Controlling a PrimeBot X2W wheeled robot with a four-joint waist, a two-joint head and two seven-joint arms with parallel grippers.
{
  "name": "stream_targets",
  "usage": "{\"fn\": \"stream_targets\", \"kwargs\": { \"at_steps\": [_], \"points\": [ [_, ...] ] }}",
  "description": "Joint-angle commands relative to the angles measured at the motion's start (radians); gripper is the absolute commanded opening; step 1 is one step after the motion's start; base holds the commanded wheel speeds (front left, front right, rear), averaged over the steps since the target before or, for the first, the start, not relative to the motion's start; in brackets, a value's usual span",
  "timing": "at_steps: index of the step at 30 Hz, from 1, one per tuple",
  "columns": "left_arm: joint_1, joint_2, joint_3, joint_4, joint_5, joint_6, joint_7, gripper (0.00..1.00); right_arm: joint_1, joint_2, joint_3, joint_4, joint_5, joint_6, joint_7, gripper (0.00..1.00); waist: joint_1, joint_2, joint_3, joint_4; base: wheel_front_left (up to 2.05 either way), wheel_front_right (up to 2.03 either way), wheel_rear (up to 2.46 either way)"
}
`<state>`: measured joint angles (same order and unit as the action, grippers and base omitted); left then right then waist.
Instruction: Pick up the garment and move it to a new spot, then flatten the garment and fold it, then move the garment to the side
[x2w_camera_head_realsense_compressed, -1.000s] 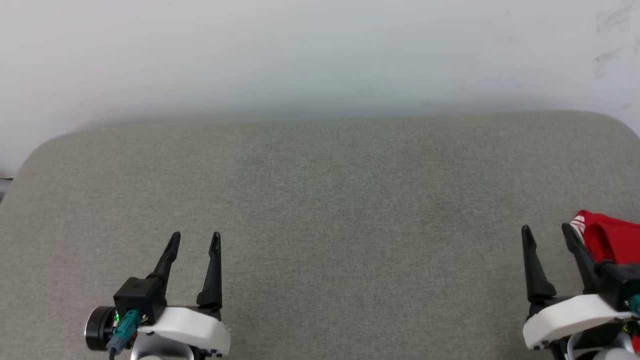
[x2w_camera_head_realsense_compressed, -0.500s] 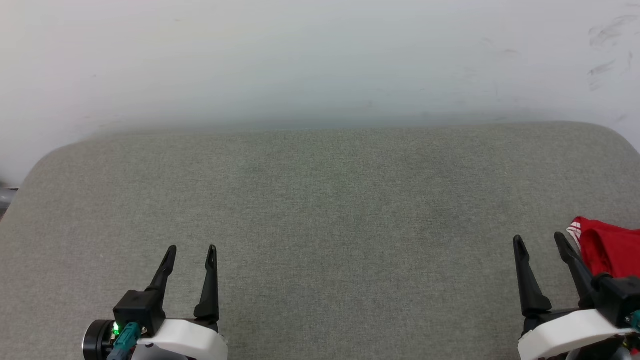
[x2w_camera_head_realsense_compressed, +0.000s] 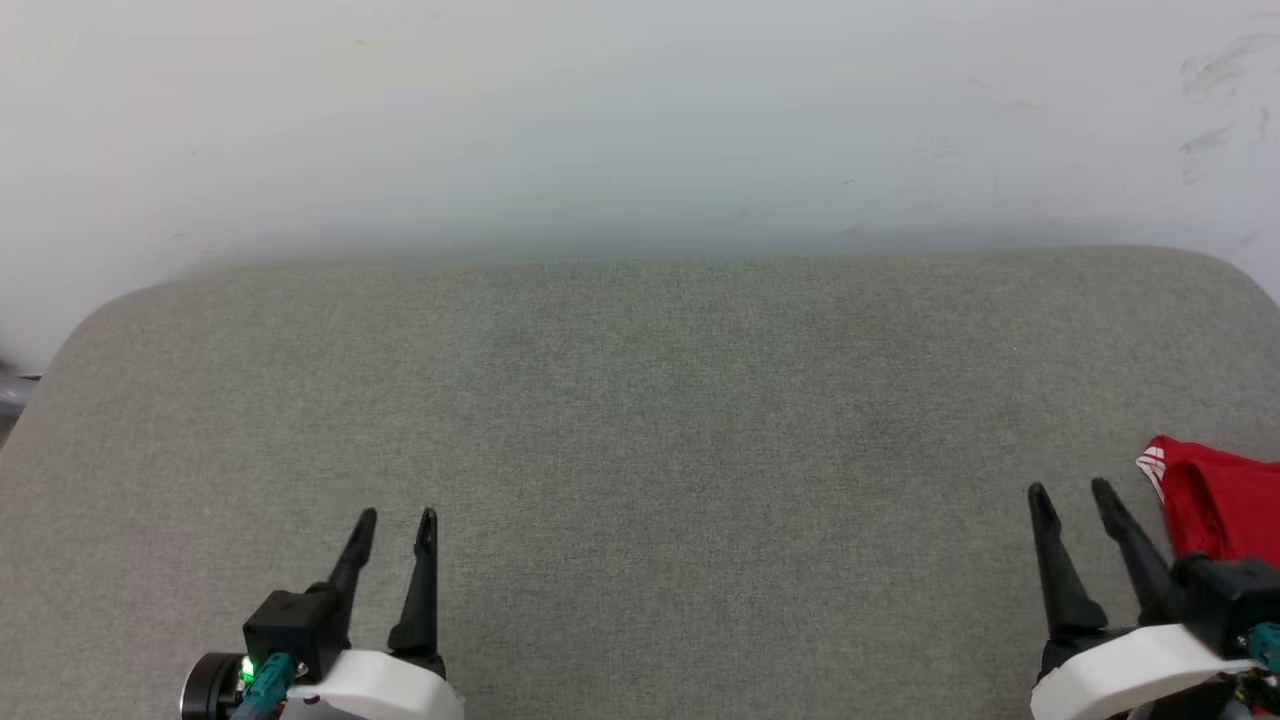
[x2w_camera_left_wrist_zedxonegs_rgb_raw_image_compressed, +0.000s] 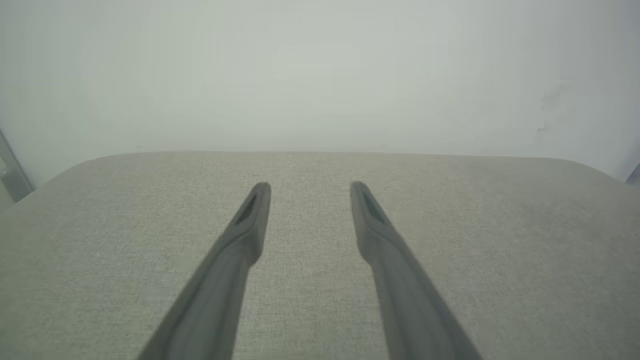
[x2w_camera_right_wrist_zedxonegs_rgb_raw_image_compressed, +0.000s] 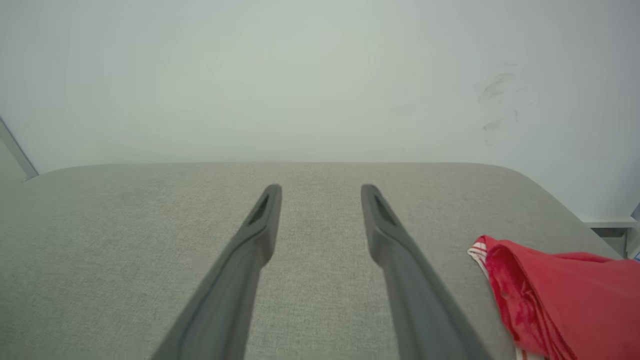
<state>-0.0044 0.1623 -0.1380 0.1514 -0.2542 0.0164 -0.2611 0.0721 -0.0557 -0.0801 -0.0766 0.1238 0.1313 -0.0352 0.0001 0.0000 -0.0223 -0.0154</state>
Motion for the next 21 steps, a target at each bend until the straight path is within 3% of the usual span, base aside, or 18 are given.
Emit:
{"fn": "stream_targets", "kwargs": {
  "at_steps": [1, 21],
  "points": [
    [0.002, -0.002, 0.000, 0.007, -0.002, 0.000, 0.002, 0.00, 0.001, 0.000, 0.000, 0.009, 0.001, 0.000, 0.001, 0.00, 0.0000, 0.0000, 0.000, 0.000, 0.00, 0.00, 0.00],
    [-0.022, -0.032, 0.061, 0.038, -0.332, -0.036, 0.095, 0.00, -0.043, 0.002, -0.009, 0.093, 0.361, 0.000, 0.038, 0.00, 0.0000, 0.0000, 0.004, 0.002, 0.00, 0.00, 0.00]
  ]
}}
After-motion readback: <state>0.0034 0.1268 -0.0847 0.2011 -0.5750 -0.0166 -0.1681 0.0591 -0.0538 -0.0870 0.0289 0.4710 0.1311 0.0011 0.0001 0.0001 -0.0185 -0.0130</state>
